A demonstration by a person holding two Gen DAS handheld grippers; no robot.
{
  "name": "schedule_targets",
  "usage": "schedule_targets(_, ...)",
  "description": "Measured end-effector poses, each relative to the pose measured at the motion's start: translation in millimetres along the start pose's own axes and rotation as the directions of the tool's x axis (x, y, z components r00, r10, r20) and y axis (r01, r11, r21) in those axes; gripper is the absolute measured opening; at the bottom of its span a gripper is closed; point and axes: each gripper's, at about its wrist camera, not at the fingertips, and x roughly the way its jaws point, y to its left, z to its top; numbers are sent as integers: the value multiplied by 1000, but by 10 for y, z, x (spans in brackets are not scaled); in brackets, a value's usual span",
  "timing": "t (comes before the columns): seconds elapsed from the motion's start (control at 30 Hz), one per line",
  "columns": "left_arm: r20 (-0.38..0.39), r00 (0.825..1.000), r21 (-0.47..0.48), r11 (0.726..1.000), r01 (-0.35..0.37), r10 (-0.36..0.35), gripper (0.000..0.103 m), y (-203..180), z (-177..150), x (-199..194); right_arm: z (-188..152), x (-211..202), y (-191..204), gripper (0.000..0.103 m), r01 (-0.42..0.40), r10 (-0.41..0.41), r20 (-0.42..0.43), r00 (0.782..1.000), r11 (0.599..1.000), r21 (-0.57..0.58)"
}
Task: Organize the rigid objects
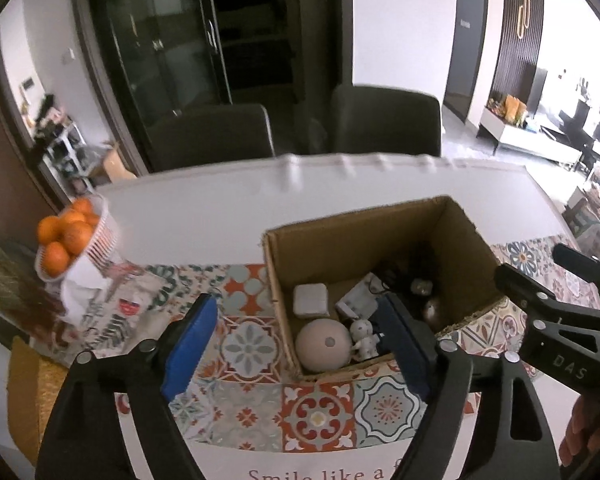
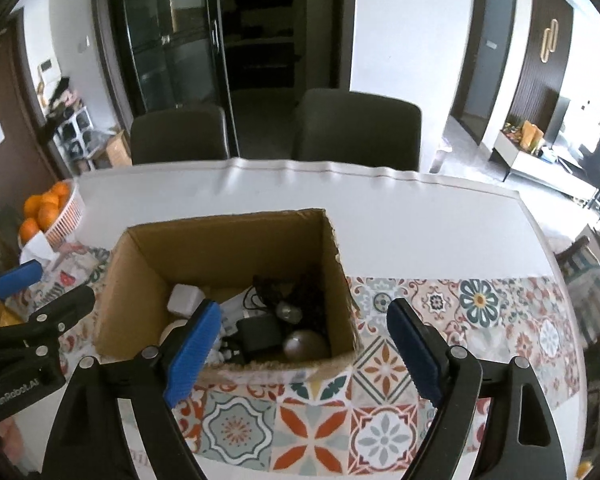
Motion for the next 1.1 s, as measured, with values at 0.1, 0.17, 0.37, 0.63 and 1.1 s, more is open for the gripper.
schedule_targets(0.1,64,997,-5,999,-38,39,96,31,-64,-235,-59,-227,-8,87,31,-31,45,999,999,11)
schedule_targets(0.17,100,994,-3,999,-52,52,99,44,-106,-378,-107,-389,-5,89,45,-46,75,996,999,15)
schedule_targets(0.37,194,978,-1,997,-82,81,103,61,-262,-813,-251,-894,38,94,86,-89,164,983,996,22)
schedule_targets(0.63,236,970,4,998,-55,52,103,47,-506,-1168,-503,-1381,85,97,110,-115,236,965,993,35)
schedule_targets(1.1,312,947,-4,997,-75,73,103,121,-873,-1698,-879,-1840,173,98,69,-83,284,955,996,59)
